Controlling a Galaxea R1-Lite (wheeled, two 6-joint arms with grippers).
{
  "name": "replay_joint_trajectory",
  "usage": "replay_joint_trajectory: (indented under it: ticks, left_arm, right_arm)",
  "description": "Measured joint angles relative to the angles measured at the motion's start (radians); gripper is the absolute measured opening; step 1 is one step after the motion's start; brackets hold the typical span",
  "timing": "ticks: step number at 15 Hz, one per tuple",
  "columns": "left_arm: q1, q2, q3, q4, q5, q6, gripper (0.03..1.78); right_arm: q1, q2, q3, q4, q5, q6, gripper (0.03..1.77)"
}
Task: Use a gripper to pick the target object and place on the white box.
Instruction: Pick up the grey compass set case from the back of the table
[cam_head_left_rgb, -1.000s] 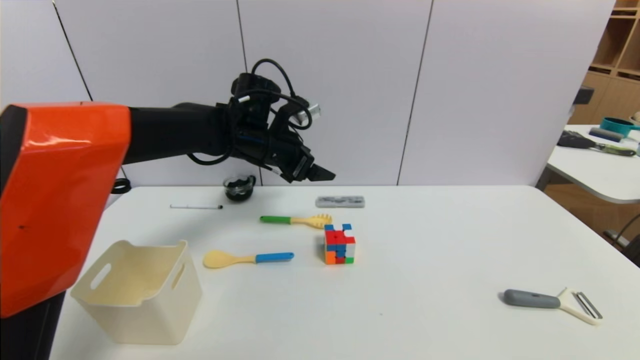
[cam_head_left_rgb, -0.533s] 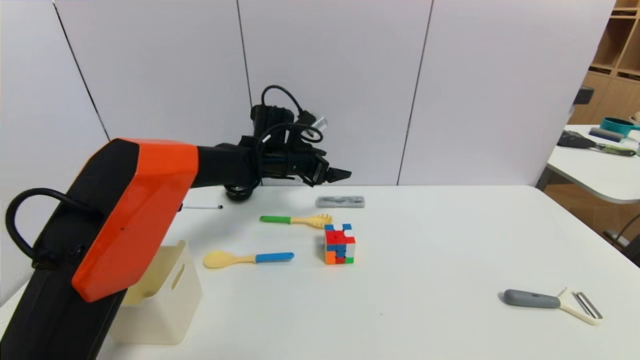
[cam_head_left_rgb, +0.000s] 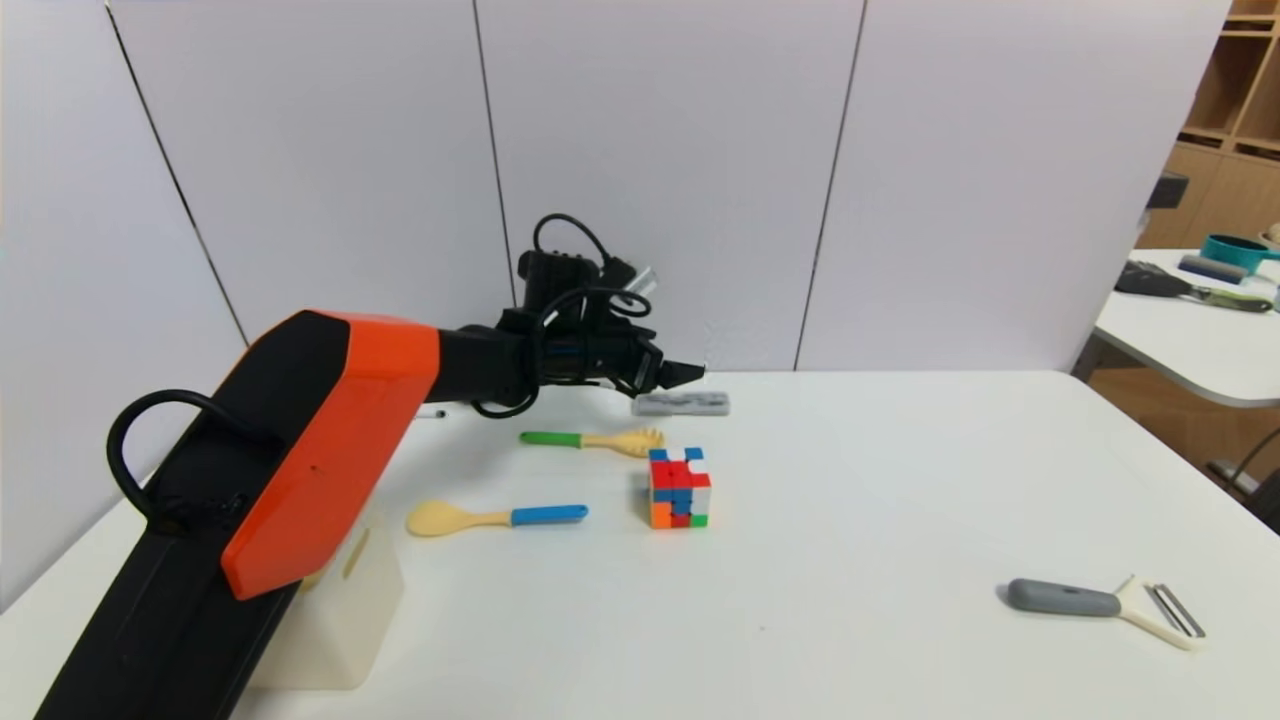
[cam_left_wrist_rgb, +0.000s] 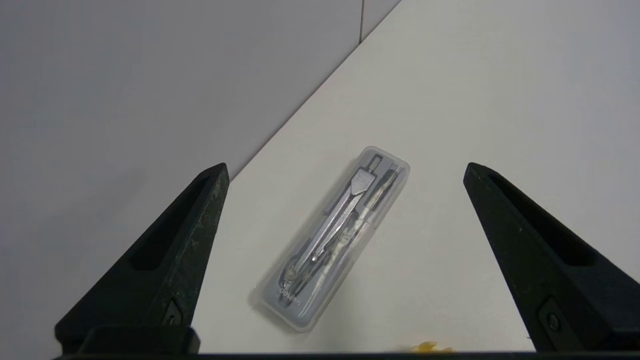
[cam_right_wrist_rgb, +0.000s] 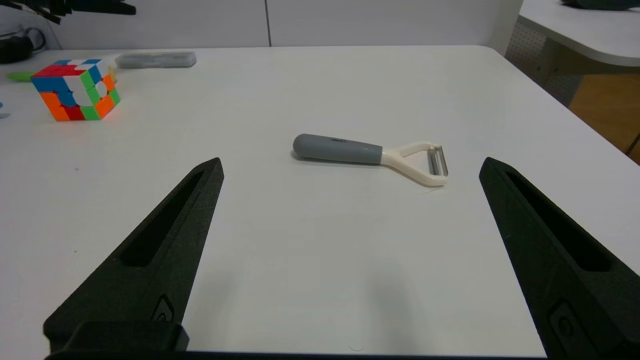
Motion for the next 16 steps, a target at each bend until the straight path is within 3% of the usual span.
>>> replay_joint_trajectory:
  ticks: [16]
  left_arm:
    - [0.000,0.080,-0.005,0.060,0.001,0.001,1.69]
  right_arm:
    - [0.000,0.000,0.000,0.000,0.000,0.000,1.77]
